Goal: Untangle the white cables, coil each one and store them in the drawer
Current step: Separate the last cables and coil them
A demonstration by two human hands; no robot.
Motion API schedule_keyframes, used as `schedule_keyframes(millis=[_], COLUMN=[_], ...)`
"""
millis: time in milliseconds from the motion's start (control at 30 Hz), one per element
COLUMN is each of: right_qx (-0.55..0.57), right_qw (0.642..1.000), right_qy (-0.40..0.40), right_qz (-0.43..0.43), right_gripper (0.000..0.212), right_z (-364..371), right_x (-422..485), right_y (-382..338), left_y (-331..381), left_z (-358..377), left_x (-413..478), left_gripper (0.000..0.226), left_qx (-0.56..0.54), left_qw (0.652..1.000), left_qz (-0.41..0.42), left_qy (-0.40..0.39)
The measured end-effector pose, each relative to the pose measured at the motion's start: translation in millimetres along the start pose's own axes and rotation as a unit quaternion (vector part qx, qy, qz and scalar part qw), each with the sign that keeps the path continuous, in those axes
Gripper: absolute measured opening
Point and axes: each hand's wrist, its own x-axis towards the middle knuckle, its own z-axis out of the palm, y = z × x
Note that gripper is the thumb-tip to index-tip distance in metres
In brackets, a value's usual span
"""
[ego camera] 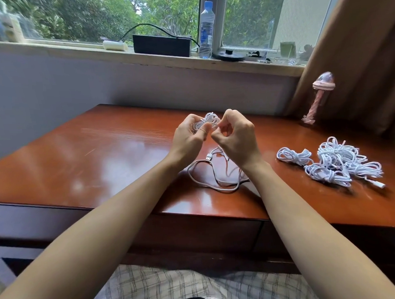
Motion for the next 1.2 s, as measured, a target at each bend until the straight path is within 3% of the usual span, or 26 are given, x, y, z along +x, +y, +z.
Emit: schedule_keyframes(millis=[133, 333, 667, 800, 900, 1200], right_qx=[0.003, 0.012, -0.059, -0.015, -0.013, -0.114], right_qw=[0.999, 0.997, 0.998, 1.000, 0.999, 0.985], right_qy=[-0.007, 0.016, 0.005, -0.015, 0.003, 0.051], right_qz=[0.052, 0.069, -0.008, -0.021, -0.033, -0.119], right_gripper=[0.021, 0.016, 0.014, 0.004, 0.008, 0.010], right_z=[2, -3, 4, -1, -2, -3], right_x=[0, -1, -1, -1, -1, -1], right_y=[3, 5, 2, 7, 8, 11], left_y=[1, -1, -9, -11, -11, -7], left_z=[0, -1, -1, -4, -4, -5], left_x=[0, 0, -2, 2, 3, 2], left_gripper=[0.012, 0.014, 0.022, 0.024, 0.023, 0.020], left_qx=[-0.065, -0.063, 0.041, 0.043, 0.039, 0.003], left_qw=[0.997, 0.997, 0.997, 0.998, 0.998, 0.999], left_qz=[-0.022, -0.014, 0.063, 0.055, 0.049, 0.013], left_qy=[-0.017, -0.042, -0.006, 0.003, 0.006, -0.029])
